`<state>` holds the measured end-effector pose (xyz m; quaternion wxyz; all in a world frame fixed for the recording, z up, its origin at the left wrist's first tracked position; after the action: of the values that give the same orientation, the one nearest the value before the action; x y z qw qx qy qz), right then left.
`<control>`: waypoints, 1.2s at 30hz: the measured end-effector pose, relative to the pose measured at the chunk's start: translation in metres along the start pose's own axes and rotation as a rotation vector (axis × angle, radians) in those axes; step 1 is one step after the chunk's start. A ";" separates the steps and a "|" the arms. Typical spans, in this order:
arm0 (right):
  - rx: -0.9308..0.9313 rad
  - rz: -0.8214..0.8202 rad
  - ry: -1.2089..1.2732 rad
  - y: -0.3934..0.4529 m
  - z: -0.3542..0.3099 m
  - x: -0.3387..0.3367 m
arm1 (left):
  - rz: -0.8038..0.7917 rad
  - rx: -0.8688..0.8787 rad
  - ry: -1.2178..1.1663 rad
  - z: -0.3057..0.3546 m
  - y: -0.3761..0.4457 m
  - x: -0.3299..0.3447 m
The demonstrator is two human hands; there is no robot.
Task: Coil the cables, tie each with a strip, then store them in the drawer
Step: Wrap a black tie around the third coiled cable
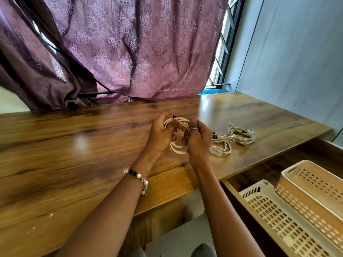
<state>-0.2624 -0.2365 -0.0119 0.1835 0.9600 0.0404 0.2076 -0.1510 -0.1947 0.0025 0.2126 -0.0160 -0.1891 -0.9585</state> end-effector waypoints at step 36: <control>0.475 -0.063 0.225 0.013 -0.029 -0.008 | -0.253 0.067 0.302 0.004 -0.008 0.005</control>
<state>-0.2821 -0.2400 0.0145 -0.0463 0.9453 0.1379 0.2919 -0.1591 -0.1885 0.0044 0.1170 0.1588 -0.1873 -0.9623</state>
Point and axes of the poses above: each hand's wrist, its own y-axis towards the middle knuckle, its own x-axis out of the palm, z = x × y, the point moved 5 cm from there along y, towards the middle knuckle, and after that the axes turned 6 degrees about y, right-handed, at the moved point
